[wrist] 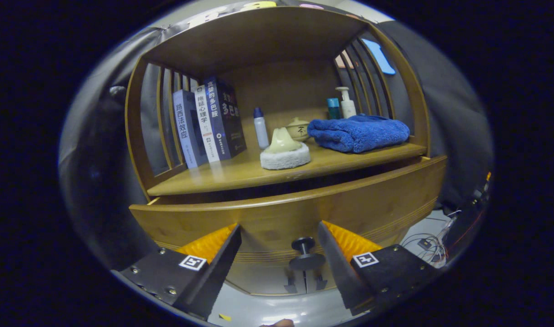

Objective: Pull open the drawer, take out the items inside it, and place them on the countertop above the cabinet.

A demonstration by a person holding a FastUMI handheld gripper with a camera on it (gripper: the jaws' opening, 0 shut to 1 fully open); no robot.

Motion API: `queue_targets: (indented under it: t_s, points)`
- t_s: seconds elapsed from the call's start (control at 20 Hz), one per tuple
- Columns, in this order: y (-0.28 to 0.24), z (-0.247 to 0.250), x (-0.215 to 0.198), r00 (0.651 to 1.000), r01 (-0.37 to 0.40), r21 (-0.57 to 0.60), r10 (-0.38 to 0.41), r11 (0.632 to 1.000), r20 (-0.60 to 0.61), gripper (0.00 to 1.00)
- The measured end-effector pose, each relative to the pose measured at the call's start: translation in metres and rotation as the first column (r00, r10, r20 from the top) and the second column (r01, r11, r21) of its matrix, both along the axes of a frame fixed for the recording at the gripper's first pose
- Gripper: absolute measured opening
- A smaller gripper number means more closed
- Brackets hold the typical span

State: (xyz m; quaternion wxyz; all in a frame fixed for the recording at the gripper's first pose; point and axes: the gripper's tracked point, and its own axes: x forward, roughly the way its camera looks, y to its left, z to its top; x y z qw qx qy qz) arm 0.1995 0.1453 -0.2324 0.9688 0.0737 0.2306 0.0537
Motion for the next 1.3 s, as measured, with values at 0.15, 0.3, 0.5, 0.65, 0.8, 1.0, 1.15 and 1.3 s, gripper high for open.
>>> queue_targets:
  t_s: [0.15, 0.3, 0.5, 0.65, 0.8, 1.0, 1.15, 1.3]
  points:
    - [0.001, -0.001, 0.004, 1.000, 0.000, 0.004, 0.000, 1.000, -0.002, 1.00]
    - [0.001, -0.002, 0.007, 1.000, 0.002, 0.010, -0.002, 1.000, -0.001, 1.00]
    - [0.003, -0.004, 0.013, 1.000, 0.004, 0.022, -0.003, 1.000, -0.004, 1.00]
    - [0.003, -0.005, 0.018, 1.000, 0.003, 0.024, -0.003, 1.000, -0.005, 1.00]
    - [0.004, -0.006, 0.024, 1.000, 0.002, 0.027, -0.001, 1.000, -0.010, 1.00]
    - [0.004, -0.008, 0.028, 1.000, 0.001, 0.042, 0.000, 0.999, -0.012, 1.00]
    - [0.004, -0.010, 0.033, 1.000, -0.002, 0.042, 0.003, 0.999, -0.015, 1.00]
    - [0.003, -0.010, 0.033, 1.000, -0.002, 0.044, 0.002, 0.999, -0.012, 1.00]
